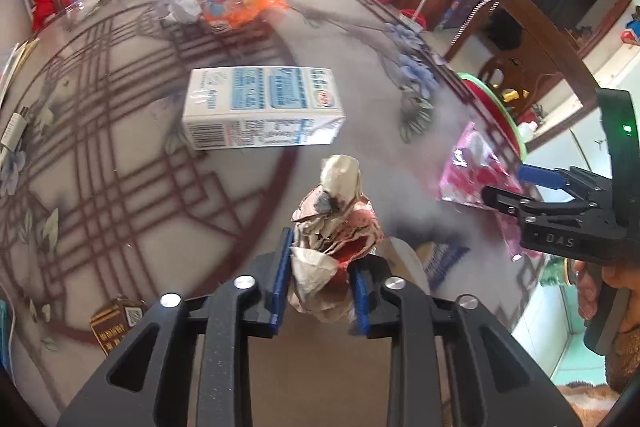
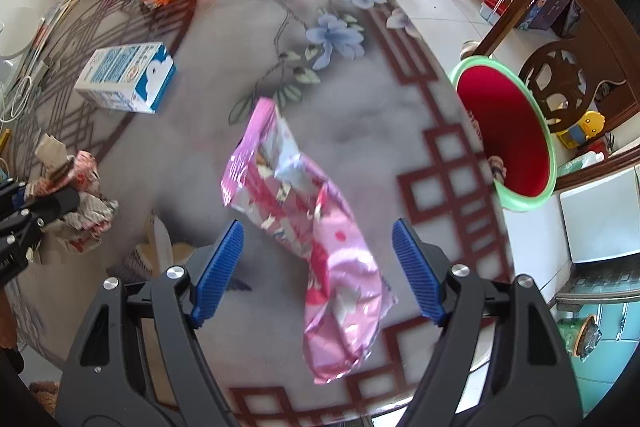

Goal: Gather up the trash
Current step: 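Grasp the pink foil bag with the right tool, then lift and carry the held wrapper and pink foil bag toward the red bucket, then open the right tool over the bucket while the left tool releases the wrapper, then move both open tools back over the trash on the table, then grasp the brown cigarette pack with the left tool while the right grasps the milk carton, then lift and carry the cigarette pack and milk carton over the red bucket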

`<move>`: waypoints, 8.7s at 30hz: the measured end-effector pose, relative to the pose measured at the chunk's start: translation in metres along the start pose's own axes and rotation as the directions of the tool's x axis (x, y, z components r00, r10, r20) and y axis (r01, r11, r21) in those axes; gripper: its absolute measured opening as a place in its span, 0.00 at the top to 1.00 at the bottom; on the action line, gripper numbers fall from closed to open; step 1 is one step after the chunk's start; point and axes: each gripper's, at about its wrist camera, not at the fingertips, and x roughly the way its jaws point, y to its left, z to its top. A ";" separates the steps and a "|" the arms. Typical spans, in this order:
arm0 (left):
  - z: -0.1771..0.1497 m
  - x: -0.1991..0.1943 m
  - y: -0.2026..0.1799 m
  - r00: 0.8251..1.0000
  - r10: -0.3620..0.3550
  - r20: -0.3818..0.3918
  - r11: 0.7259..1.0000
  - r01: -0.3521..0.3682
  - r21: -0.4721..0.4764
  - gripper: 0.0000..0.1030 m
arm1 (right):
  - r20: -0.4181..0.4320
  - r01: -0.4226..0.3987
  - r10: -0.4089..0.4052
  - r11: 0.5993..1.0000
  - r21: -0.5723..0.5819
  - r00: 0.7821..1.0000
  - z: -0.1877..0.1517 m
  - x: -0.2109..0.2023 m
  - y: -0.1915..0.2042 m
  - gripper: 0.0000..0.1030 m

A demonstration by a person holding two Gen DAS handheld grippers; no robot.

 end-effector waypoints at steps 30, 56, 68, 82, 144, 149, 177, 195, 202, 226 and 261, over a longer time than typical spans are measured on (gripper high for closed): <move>0.059 -0.082 -0.044 0.949 0.150 0.278 0.988 -0.156 0.001 0.77 | 0.215 -0.149 0.148 0.989 -0.012 0.965 0.025 -0.079 0.010 0.72; 0.078 -0.083 -0.089 0.959 0.063 0.276 0.992 -0.089 0.084 0.76 | 0.370 -0.091 0.066 0.994 0.052 0.927 0.037 -0.143 -0.022 0.72; 0.095 -0.048 -0.127 0.972 0.041 0.232 0.992 -0.068 0.109 0.76 | 0.355 -0.063 0.023 0.993 0.101 0.935 0.037 -0.135 -0.072 0.72; 0.128 -0.003 -0.210 0.981 0.001 0.195 0.987 -0.033 0.160 0.76 | 0.332 -0.060 0.004 0.986 0.156 0.943 0.042 -0.119 -0.157 0.72; 0.200 0.155 -0.389 0.998 -0.036 0.048 0.925 0.015 0.380 0.39 | 0.222 0.079 -0.169 0.929 0.362 0.960 0.030 -0.074 -0.346 0.41; 0.198 0.106 -0.367 0.989 -0.068 0.129 0.944 0.022 0.330 0.34 | 0.230 0.073 -0.159 0.937 0.343 0.960 0.033 -0.076 -0.336 0.41; 0.079 -0.030 -0.064 0.956 0.202 0.214 0.975 -0.175 -0.139 0.31 | 0.220 -0.044 0.047 0.999 -0.015 0.974 0.060 -0.072 -0.090 0.35; 0.005 -0.084 0.061 0.933 0.307 0.189 0.931 -0.253 -0.262 0.30 | 0.218 -0.086 0.127 0.978 -0.189 0.968 0.059 -0.083 0.071 0.30; -0.052 -0.064 0.094 0.952 0.304 0.031 0.904 -0.279 -0.323 0.30 | 0.185 -0.076 0.124 0.966 -0.247 0.975 0.061 -0.075 0.101 0.30; -0.051 -0.026 0.117 0.973 0.227 -0.038 0.874 -0.221 -0.433 0.60 | -0.048 -0.117 0.114 0.733 -0.670 0.992 0.112 0.035 0.199 0.19; 0.042 -0.053 0.024 0.962 0.211 0.172 0.956 -0.166 -0.244 0.59 | 0.175 -0.176 0.218 0.957 -0.230 0.960 0.071 -0.077 0.071 0.46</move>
